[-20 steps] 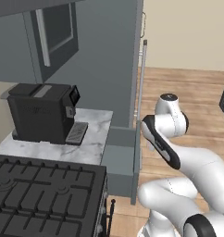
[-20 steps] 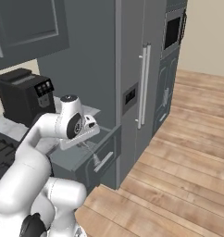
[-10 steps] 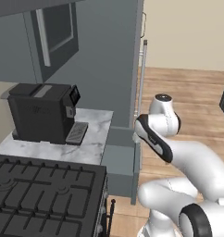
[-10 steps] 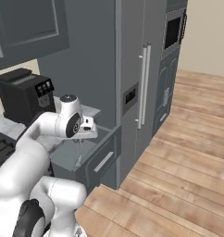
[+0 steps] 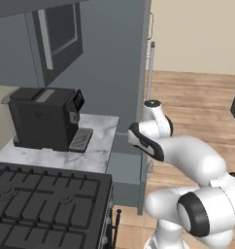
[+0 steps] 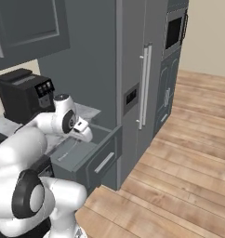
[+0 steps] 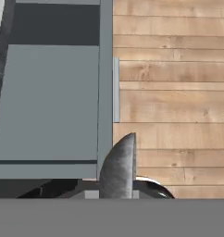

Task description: Organize the utensils by type. Pick up the wooden spoons from the counter and place them in the open cabinet. Then pick up the metallic utensils from the counter and place them in the open drawer.

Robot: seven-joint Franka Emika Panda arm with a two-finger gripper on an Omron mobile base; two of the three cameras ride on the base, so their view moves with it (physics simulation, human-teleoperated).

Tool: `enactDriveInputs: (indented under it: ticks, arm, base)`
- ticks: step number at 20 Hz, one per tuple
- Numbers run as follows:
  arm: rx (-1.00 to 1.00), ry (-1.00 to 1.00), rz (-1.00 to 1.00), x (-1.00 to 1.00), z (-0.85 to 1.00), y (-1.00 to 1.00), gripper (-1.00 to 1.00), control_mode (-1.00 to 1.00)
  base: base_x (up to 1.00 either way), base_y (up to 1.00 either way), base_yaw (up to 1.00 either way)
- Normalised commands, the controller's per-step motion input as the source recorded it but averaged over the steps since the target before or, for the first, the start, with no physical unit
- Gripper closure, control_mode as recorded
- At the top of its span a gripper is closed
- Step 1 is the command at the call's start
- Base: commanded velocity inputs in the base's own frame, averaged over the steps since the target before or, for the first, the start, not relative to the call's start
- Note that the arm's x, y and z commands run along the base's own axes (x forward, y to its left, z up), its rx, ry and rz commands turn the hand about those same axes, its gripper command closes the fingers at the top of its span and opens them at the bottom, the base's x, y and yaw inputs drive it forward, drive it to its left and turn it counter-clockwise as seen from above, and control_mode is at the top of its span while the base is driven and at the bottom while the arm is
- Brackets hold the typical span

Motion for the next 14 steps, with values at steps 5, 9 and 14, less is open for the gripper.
enactDriveInputs:
  ticks: [5, 9, 14]
  arm:
    - [0.23, 0.00, -0.35, 0.47, -0.18, 0.01, 1.00, -1.00]
    - [0.19, 0.00, -0.12, 0.37, -0.17, 0.11, 1.00, -1.00]
    - [0.07, 0.00, -0.08, 0.20, -0.41, 0.01, 1.00, -1.00]
  base:
    - [0.00, 0.00, 0.00]
    - [0.00, 0.00, 0.00]
    - [0.00, 0.00, 0.00]
